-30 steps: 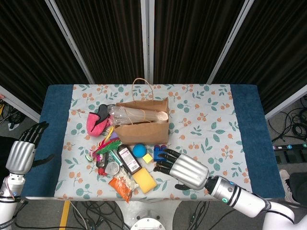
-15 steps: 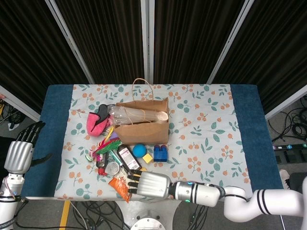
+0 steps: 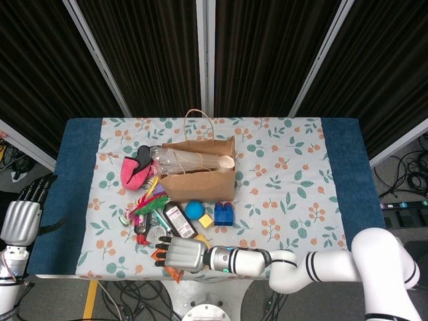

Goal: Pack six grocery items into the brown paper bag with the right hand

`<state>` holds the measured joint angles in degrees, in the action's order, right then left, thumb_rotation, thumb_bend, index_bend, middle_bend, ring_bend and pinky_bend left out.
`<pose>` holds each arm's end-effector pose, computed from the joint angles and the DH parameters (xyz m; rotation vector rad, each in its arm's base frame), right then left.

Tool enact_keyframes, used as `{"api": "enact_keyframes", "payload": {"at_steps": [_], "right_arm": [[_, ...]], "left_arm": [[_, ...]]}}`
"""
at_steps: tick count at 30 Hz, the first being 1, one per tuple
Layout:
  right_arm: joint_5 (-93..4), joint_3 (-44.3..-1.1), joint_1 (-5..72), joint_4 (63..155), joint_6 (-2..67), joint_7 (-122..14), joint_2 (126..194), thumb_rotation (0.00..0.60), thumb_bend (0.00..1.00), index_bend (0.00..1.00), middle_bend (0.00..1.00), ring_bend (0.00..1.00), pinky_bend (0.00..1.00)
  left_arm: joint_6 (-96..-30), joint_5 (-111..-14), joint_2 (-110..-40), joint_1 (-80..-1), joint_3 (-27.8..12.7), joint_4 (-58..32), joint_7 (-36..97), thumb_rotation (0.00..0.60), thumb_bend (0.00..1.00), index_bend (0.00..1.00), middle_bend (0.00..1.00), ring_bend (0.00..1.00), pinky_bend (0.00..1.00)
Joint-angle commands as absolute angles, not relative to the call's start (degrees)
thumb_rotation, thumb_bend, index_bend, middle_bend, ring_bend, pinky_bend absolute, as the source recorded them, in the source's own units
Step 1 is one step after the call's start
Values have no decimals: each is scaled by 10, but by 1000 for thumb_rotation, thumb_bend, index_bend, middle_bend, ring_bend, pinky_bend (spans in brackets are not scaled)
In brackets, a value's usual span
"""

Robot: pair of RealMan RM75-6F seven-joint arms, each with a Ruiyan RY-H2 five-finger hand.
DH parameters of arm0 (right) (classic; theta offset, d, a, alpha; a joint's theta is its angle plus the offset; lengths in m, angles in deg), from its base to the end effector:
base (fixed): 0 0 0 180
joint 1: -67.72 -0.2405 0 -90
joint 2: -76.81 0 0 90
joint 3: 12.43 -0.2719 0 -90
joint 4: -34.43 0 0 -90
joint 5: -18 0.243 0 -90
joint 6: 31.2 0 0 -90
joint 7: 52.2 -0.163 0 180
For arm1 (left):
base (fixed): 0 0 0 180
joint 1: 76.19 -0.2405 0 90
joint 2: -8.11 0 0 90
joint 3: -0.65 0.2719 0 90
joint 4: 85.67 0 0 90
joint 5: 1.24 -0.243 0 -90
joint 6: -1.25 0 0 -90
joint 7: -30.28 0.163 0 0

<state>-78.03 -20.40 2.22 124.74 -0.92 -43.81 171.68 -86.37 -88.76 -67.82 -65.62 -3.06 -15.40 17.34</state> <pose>0.0271 -0.2640 -0.1490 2.8696 -0.2914 1.0117 -0.3664 0.2489 0.1137 -1.3926 -0.8248 -1.0668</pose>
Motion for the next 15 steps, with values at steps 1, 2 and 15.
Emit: {"api": "enact_keyframes", "payload": {"at_steps": [1, 2, 15], "right_arm": [[-770, -196, 11, 1228, -14, -446, 1738, 600, 0, 233, 230, 109, 119], [-768, -193, 9, 1223, -15, -445, 1743, 600, 0, 233, 230, 108, 119], [-743, -171, -10, 1166, -30, -433, 1776, 600, 0, 232, 232, 109, 111]], "left_arm": [[-863, -886, -679, -658, -30, -158, 169, 600, 142, 146, 199, 149, 225], [-863, -886, -679, -659, -30, -160, 167, 600, 142, 146, 199, 148, 225], [-860, -878, -687, -663, -35, -188, 139, 600, 142, 146, 199, 148, 225]]}}
